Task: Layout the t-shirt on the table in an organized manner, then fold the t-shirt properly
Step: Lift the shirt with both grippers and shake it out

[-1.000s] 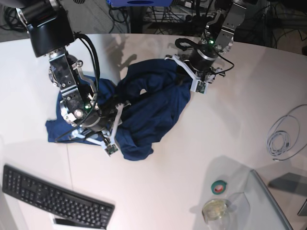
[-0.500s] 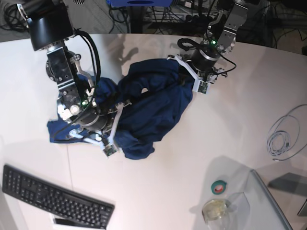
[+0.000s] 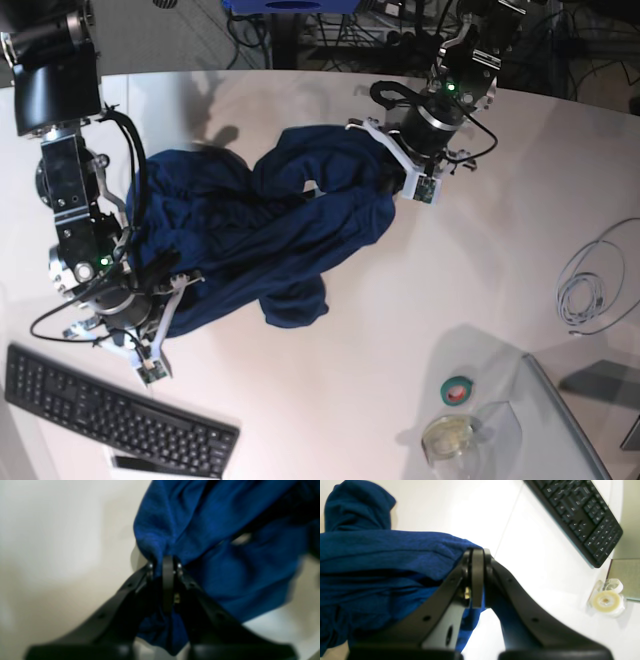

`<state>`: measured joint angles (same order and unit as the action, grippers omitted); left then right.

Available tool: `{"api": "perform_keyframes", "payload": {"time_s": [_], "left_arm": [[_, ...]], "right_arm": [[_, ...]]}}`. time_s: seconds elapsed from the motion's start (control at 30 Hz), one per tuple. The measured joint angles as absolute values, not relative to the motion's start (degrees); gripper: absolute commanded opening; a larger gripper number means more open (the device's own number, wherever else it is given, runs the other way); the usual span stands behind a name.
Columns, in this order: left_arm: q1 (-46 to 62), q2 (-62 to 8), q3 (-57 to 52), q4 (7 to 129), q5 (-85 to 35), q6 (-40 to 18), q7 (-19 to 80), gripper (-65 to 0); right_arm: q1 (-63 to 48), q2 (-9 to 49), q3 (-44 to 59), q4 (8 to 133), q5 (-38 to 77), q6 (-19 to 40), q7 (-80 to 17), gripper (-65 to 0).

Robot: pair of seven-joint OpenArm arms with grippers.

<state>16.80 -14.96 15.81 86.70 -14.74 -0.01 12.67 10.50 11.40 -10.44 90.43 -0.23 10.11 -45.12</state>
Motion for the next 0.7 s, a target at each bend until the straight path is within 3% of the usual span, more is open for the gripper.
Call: {"api": "perform_keyframes", "payload": {"time_s": [0.17,0.27,0.47,0.7], "left_arm": [[20.9,-14.7,9.5,95.4,-14.3,0.1,17.6,-25.5],[22.0,-14.7,6.8,98.3,-14.2,0.0,20.1,-15.5],[14.3,-14.7,7.5,95.0,-14.0,-0.5,20.1,-13.8],[-4.0,-14.3,22.7,80.4,-14.9,-0.6,20.0,-13.8]], "right_arm": [[9.6,11.2,-10.5,90.4,-0.1,10.1,-45.1,-64.7],[9.3,11.3,-10.5,90.4,0.0,10.1,-45.1,-64.7],[8.9,11.2,-10.6,90.4,0.0,10.1,-45.1,-64.7],[8.7,11.0,-10.7,90.4,0.0,10.1,-45.1,-64.7]]}}
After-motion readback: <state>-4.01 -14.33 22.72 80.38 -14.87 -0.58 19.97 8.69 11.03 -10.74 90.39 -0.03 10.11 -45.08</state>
